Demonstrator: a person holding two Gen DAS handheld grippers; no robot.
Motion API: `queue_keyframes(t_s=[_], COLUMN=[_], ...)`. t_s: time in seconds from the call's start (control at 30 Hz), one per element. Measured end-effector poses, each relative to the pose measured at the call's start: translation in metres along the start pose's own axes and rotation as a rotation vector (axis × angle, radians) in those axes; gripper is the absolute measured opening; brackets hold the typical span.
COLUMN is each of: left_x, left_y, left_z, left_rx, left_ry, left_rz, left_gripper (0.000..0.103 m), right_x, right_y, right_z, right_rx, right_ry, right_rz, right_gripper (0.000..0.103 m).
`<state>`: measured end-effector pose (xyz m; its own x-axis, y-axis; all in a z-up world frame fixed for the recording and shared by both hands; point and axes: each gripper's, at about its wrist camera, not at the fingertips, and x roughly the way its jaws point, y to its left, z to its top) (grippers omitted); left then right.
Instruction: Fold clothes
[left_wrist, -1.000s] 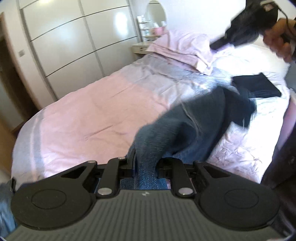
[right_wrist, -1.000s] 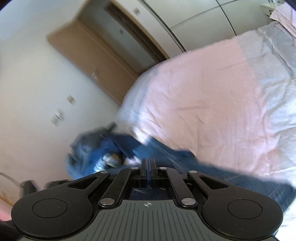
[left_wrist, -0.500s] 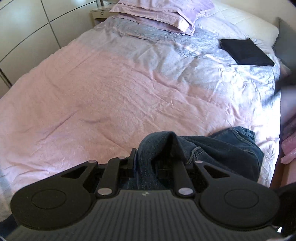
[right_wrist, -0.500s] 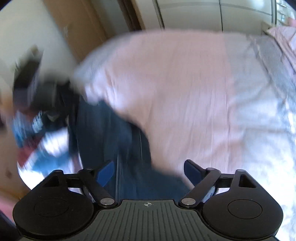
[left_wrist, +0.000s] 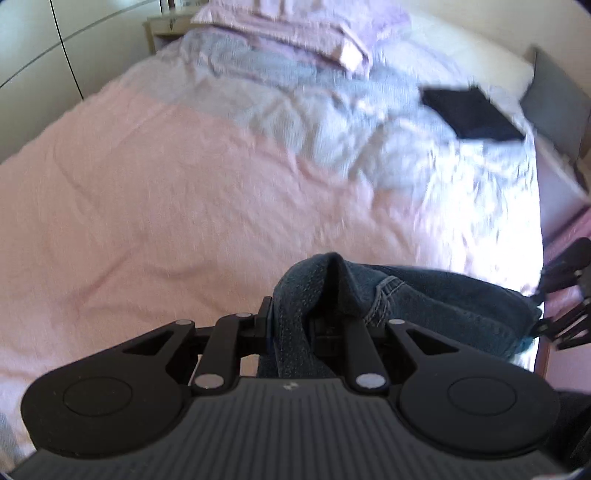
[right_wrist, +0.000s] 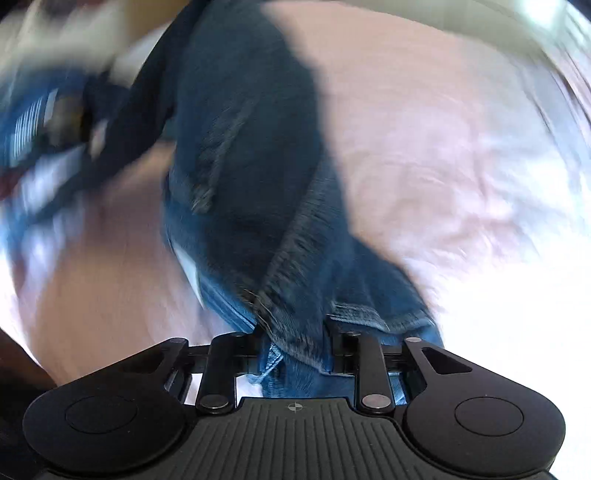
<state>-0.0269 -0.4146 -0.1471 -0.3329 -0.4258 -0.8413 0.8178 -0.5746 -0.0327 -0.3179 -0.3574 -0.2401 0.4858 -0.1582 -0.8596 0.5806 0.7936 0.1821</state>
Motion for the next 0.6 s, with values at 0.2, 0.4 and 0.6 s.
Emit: queue_keyframes(t_s=[0.2,0.4,0.6], left_x=[0.053,0.097,0.077], left_y=[0.005,0.022,-0.001], left_z=[0.078,0.068,-0.036], left_rx=[0.056,-0.134,-0.174], left_ry=[0.055,0.079,0.177], left_rz=[-0.001,0.054,0.136], left_gripper=[0.029,0.051,0.071], right_x=[-0.056,-0.093,-0.069], right_y=[-0.088,-0.177,-0.169], right_z=[0.019,0.034,0.033], right_rx=[0.26,0.467,0.252], right_ry=[-0.091,-0.164,-0.123], right_rz=[-0.044,-0.149,-0.09], right_gripper=[0.007,0.009,0.078])
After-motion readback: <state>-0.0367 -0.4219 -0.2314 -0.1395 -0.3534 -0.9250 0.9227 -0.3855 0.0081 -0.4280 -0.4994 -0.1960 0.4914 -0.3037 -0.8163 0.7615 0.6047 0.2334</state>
